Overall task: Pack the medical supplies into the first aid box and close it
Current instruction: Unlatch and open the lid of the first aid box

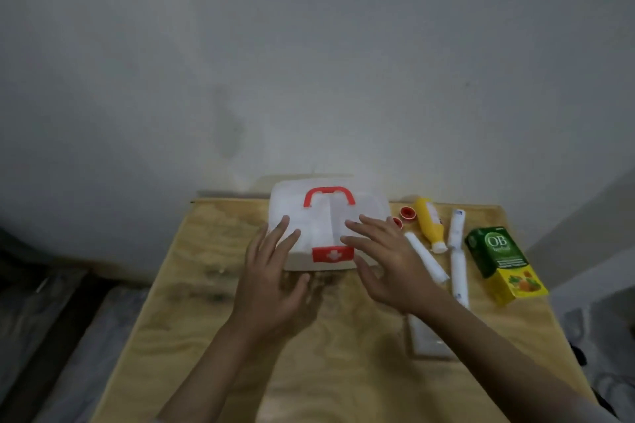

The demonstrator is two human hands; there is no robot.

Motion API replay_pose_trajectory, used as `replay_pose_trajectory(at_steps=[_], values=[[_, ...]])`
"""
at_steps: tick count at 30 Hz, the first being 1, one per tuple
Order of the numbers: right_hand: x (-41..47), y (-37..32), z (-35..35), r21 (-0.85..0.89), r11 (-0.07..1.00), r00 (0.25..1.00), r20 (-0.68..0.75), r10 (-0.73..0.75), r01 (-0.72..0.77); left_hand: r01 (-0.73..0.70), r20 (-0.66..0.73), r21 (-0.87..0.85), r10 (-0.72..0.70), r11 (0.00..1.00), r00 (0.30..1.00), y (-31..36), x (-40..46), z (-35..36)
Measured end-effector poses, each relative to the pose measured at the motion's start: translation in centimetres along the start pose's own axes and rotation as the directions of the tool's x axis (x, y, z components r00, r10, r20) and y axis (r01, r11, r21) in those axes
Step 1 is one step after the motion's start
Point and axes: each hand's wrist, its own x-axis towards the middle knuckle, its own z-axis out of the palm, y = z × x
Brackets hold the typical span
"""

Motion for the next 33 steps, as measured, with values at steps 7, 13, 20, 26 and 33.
replay_pose_trajectory(at_steps=[7,13,20,26,33], values=[[-0.7,2.5,2.4,-0.151,0.950,0.948,-0.125,-0.293,0.273,-0.045,-0.176,-0.087,0.029,0.995,0.984,-1.5,-0.5,3.1],[-0.7,3.2,3.3,-0.329,0.880,0.909,-0.124,-0.399,0.341,-0.104,-0.227,-0.083,0.083,0.991,0.970,-1.8,-0.7,3.9],[-1.2,3.2,2.7,-0.474,0.772,0.867,-0.038,-0.497,0.422,-0.117,-0.207,-0.044,0.106,0.992,0.973,-2.1,-0.7,3.6],[-1.0,1.7,2.1,-0.380,0.866,0.893,-0.179,-0.413,0.325,-0.094,-0.219,0.028,0.098,0.995,0.971,-1.8,-0.6,3.6],[0.1,-0.1,1.2,-0.215,0.953,0.932,-0.249,-0.264,0.212,0.053,-0.275,-0.165,-0.097,0.985,0.957,-0.3,-1.1,3.9]])
